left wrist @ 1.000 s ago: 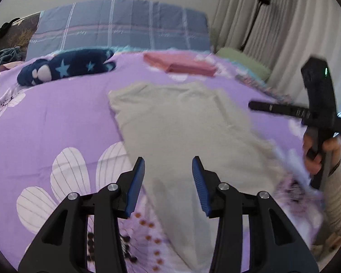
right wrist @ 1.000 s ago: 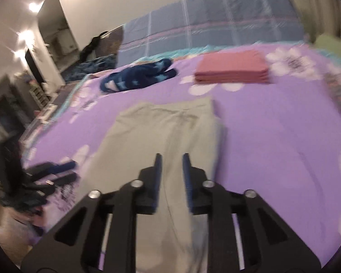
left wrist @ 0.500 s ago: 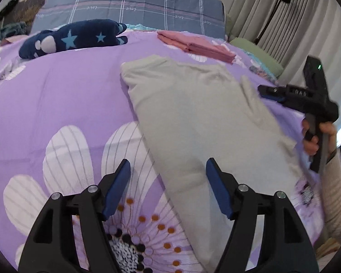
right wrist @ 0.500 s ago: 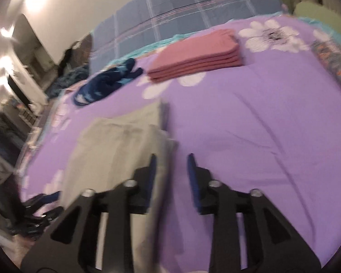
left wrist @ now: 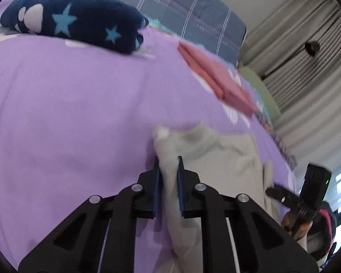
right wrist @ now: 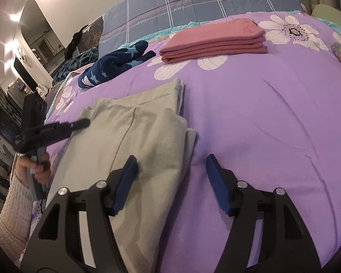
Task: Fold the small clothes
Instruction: 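Grasp the folded grey shirt's edge with the left gripper, then lift the folded shirt with the left gripper while the right gripper pinches its other edge, then carry the shirt onto the folded clothes stack and open both grippers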
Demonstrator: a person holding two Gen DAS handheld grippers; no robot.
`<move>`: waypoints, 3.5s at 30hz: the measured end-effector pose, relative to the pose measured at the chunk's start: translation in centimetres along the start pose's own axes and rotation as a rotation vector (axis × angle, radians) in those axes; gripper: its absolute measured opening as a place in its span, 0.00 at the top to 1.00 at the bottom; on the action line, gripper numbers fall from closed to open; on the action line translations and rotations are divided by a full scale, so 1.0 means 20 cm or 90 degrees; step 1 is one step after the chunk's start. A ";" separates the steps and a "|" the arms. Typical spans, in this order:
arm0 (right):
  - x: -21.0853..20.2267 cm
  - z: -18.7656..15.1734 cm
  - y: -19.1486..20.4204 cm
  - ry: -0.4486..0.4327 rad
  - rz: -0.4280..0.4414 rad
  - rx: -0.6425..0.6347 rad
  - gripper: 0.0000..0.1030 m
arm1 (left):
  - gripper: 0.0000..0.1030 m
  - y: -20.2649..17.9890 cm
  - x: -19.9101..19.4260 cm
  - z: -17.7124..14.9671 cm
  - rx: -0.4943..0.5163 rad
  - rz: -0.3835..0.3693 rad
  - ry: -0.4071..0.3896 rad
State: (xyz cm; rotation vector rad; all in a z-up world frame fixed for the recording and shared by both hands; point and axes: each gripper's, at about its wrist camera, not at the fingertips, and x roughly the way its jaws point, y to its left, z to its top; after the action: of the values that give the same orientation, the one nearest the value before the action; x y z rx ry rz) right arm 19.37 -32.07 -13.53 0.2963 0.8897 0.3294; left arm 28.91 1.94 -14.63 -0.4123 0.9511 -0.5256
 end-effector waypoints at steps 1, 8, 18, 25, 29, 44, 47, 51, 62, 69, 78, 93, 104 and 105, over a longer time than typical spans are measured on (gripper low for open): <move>0.00 0.00 0.00 -0.003 0.002 -0.002 0.38 | 0.87 0.01 -0.03 0.00 0.001 0.002 -0.017; -0.07 -0.01 -0.01 -0.003 0.023 0.018 0.38 | 0.65 0.02 -0.27 -0.10 -0.011 -0.001 -0.043; -0.16 -0.13 -0.07 0.098 0.162 0.022 0.41 | 0.22 -0.31 -0.21 -0.53 0.198 -0.021 0.092; 0.08 0.02 -0.07 0.133 0.212 0.023 0.50 | 0.22 -0.34 -0.06 -0.42 0.233 -0.029 0.091; 0.19 0.09 -0.01 0.135 0.212 -0.001 0.58 | 0.36 -0.34 -0.01 -0.35 0.224 -0.020 0.085; -0.46 0.02 0.38 -0.091 0.037 -0.141 0.84 | 0.83 -0.85 -0.38 -0.37 0.376 0.053 -0.072; -0.69 -0.04 0.46 -0.158 -0.004 -0.169 0.84 | 0.83 -1.01 -0.44 -0.39 0.410 0.041 -0.099; -0.97 -0.12 0.48 -0.231 -0.054 -0.187 0.84 | 0.84 -1.22 -0.48 -0.43 0.451 0.013 -0.123; -1.41 -0.21 0.10 -0.335 -0.157 -0.140 0.84 | 0.84 -1.80 -0.26 -0.46 0.556 -0.049 -0.117; -1.55 -0.07 -0.35 -0.399 -0.216 -0.055 0.84 | 0.84 -2.19 0.07 -0.33 0.616 -0.060 -0.128; -1.56 0.25 -0.84 -0.419 -0.351 -0.009 0.84 | 0.83 -2.62 0.53 -0.14 0.681 -0.046 -0.138; -1.43 0.78 -1.40 -0.376 -0.471 0.066 0.84 | 0.81 -2.94 1.15 0.08 0.722 0.034 -0.159; -0.80 0.53 -2.03 -0.060 -0.605 0.260 0.47 | 0.24 -2.57 1.66 -0.07 0.761 0.203 -0.028; -0.78 0.47 -2.04 -0.080 -0.608 0.261 0.46 | 0.24 -2.52 1.70 -0.12 0.775 0.200 -0.011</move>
State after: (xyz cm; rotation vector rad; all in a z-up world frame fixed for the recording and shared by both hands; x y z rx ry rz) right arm 24.09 -76.40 -12.61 0.2332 0.8749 -0.7556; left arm 30.91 -58.85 -10.48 0.8120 0.5183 -0.7054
